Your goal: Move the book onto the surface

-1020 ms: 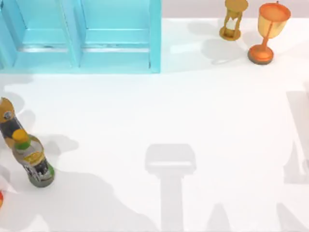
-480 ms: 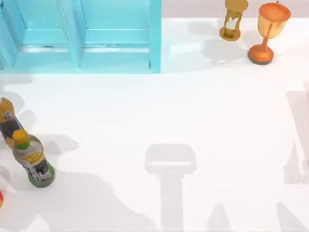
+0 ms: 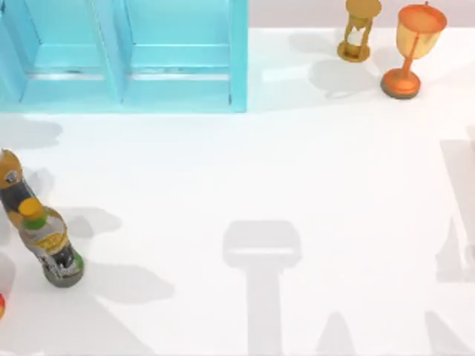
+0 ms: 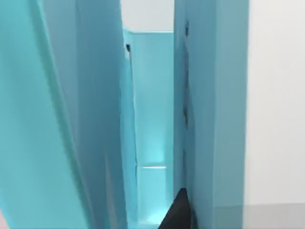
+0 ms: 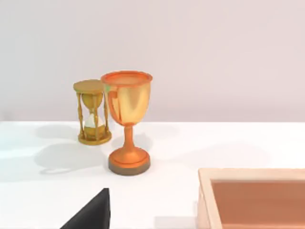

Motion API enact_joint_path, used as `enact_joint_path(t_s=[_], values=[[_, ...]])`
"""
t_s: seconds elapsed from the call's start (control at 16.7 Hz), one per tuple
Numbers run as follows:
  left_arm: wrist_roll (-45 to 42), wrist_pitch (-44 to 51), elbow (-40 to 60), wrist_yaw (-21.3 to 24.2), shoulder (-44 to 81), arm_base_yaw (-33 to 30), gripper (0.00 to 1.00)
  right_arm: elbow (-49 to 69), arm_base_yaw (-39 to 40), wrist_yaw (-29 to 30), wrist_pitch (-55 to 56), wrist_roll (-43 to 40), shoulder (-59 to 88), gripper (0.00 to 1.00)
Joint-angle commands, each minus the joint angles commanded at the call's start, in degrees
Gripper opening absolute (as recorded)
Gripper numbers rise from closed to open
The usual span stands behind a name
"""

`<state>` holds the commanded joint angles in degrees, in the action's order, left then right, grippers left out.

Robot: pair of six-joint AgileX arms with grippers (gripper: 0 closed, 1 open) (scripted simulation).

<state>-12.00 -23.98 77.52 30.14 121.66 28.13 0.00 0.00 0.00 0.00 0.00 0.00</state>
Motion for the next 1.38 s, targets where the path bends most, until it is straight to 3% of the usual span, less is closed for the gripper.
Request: enact_joint_path(t_s=[0.48, 0.78, 1.14, 1.38], values=[[-2.05, 20.16, -9.32, 7.44, -32.54, 6.38, 0.00, 0.00, 0.00, 0.00, 0.00, 0.00, 0.00, 1.00], [-4.12, 27.63, -14.91, 10.21, -39.82, 11.33, 0.00, 0.00, 0.00, 0.00, 0.00, 0.00, 0.00, 1.00], [-3.62, 27.29, -14.73, 9.52, -39.51, 10.55, 0.00, 0.00, 0.00, 0.00, 0.00, 0.00, 0.00, 1.00], [4.62, 23.50, -11.60, 1.21, -39.30, 2.26, 0.00, 0.00, 0.00, 0.00, 0.00, 0.00, 0.00, 1.00]])
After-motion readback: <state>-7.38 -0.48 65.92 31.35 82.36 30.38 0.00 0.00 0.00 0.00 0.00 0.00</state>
